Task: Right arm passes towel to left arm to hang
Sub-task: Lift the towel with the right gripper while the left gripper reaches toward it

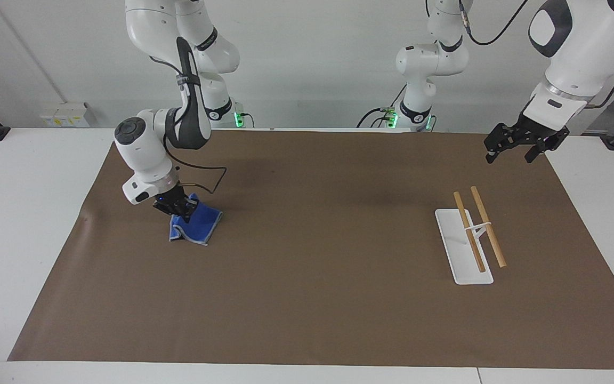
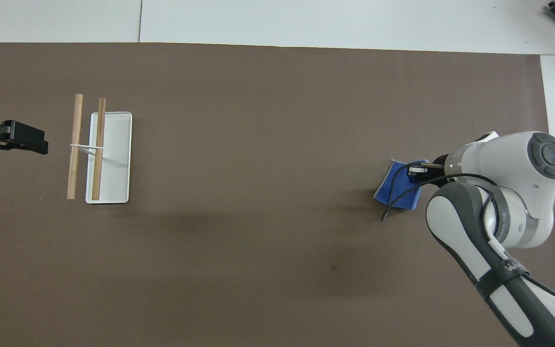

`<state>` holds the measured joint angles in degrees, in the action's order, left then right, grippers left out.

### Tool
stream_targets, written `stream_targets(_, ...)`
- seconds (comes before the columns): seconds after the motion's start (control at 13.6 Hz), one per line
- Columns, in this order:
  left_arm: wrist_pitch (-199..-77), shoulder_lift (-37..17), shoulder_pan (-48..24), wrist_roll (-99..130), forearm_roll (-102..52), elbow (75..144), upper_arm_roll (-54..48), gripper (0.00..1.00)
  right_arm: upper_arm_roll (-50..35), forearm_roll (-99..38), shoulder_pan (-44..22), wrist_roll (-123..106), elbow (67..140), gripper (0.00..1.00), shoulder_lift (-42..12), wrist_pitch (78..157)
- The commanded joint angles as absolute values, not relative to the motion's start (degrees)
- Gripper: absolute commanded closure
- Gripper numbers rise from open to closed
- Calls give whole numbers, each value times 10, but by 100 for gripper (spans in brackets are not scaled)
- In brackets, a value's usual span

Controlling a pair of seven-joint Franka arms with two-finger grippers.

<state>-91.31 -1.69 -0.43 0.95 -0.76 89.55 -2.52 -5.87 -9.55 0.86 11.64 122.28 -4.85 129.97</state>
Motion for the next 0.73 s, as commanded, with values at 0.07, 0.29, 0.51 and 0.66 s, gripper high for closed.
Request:
stream_targets(0.07, -931, 0, -9, 2, -6, 918, -22, 0, -62, -113, -51, 255, 1146, 100, -47, 1234)
stream_targets(0.29, -996, -3, -9, 9, -7, 918, -22, 0, -72, -145, -103, 326, 1108, 100, -46, 1229)
stream_targets(0.51, -1006, -1, -40, 15, -10, 918, -23, 0, -102, -234, -105, 323, 1092, 100, -45, 1237)
stream_targets(0.66, -1012, -1, -61, 78, -11, 918, -24, 0, -126, -247, -105, 321, 1079, 100, -46, 1242)
